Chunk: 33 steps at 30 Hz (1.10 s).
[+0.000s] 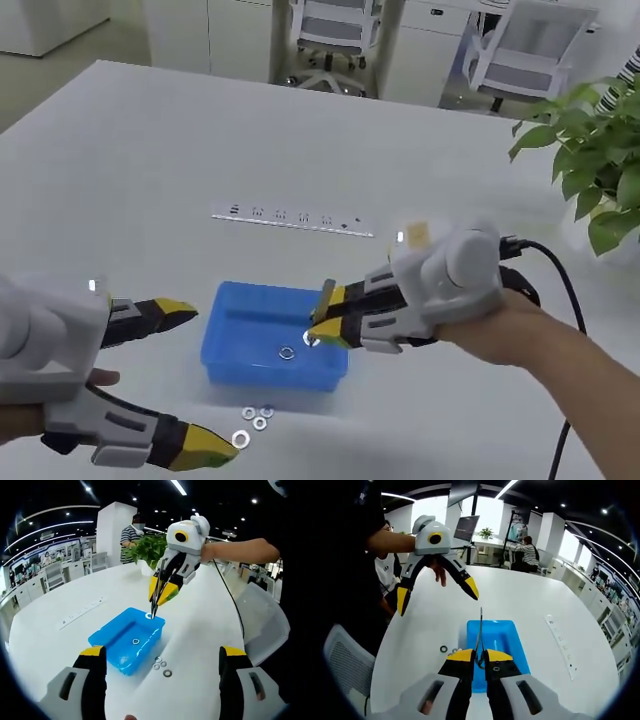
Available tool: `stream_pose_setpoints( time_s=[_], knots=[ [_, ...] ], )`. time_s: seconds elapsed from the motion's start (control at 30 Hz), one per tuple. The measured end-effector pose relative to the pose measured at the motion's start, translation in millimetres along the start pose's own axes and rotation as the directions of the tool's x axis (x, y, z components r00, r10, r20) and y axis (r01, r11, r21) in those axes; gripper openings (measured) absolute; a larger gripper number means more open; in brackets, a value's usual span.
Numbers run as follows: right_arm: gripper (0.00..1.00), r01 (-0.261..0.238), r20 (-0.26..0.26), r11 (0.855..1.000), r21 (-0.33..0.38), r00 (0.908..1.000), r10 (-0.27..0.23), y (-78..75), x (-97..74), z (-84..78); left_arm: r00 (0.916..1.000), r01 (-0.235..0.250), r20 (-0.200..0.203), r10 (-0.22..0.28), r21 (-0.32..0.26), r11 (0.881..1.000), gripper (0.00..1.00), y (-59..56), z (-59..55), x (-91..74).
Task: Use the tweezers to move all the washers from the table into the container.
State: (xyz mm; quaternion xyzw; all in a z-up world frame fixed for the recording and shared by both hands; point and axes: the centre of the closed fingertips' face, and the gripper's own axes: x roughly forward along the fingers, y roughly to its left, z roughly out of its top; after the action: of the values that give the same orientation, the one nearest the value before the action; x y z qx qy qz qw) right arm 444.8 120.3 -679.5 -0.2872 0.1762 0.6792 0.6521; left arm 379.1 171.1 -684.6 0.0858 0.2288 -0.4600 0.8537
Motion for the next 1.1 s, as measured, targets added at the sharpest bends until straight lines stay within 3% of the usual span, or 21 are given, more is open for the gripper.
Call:
stream_pose_setpoints(
  time_s=[0.67, 1.1],
  knots=[
    [0.09, -0.008, -0.020, 1.000, -0.030, 0.9998, 0.008, -15.9, 24.4, -21.0, 1.0000, -0.003, 0.007, 0.003, -0.008, 1.000, 0.99, 4.1, -2.0, -4.3],
    [0.09, -0.033, -0.027, 0.999, -0.013, 0.9991, 0.032, -17.1, 39.7, -37.6, 0.9995, -0.025, 0.017, 0.025, -0.028, 0.999, 0.99, 10.2, -3.1, -5.8]
  ],
)
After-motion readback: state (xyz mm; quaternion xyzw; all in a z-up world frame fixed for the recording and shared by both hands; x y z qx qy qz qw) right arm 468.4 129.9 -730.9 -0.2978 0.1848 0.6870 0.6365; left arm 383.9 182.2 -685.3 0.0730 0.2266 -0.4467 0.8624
